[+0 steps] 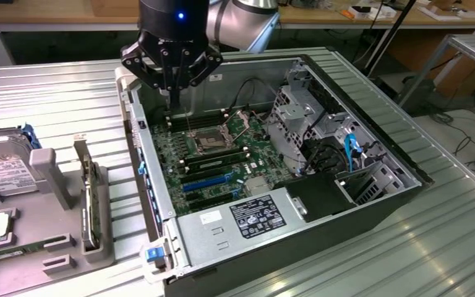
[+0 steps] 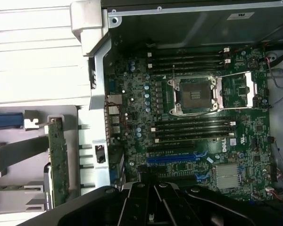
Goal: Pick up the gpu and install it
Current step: 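Reach for the gpu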
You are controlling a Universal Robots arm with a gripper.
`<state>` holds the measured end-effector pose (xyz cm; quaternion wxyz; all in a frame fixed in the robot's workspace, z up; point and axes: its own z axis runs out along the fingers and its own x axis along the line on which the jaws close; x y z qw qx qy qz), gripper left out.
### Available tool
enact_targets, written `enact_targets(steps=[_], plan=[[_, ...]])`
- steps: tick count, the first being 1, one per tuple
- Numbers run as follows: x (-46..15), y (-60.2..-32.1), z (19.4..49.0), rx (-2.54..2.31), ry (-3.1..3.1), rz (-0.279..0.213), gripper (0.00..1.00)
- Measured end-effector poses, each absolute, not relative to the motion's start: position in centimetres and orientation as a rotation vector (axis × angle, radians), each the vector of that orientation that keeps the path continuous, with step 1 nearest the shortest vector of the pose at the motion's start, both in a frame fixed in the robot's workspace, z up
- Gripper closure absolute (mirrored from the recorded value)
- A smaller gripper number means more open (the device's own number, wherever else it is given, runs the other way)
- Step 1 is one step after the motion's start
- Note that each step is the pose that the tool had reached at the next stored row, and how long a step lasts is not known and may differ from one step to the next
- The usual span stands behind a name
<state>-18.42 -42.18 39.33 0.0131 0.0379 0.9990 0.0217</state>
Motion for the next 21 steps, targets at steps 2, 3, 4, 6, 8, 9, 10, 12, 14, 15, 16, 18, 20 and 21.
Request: enact_targets(steps=[2, 3, 4, 6, 8, 9, 10, 12, 14, 15, 16, 18, 20, 21], plan=[[-18.8, -42.3, 39.3, 0.118, 3.113, 0.068, 0.89], [-18.9, -42.3, 39.3, 0.118, 3.112, 0.068, 0.89], [-19.1, -42.4, 39.3, 0.118, 3.112, 0.068, 0.89], [-19.4, -42.5, 39.3, 0.118, 3.112, 0.068, 0.89], [-19.8, -42.6, 39.3, 0.118, 3.112, 0.068, 0.89], [-19.9, -42.7, 39.3, 0.118, 3.112, 0.068, 0.89], [-20.2, -42.7, 39.3, 0.118, 3.113, 0.068, 0.89], [-20.6, -42.8, 39.3, 0.118, 3.112, 0.068, 0.89], [-21.0, -42.9, 39.3, 0.118, 3.112, 0.068, 0.89], [-21.2, -42.9, 39.3, 0.118, 3.112, 0.068, 0.89], [-21.4, -42.9, 39.3, 0.118, 3.112, 0.068, 0.89], [-21.9, -43.0, 39.3, 0.118, 3.112, 0.068, 0.89], [-22.6, -43.1, 39.3, 0.118, 3.113, 0.068, 0.89], [-23.1, -43.1, 39.3, 0.118, 3.112, 0.068, 0.89]])
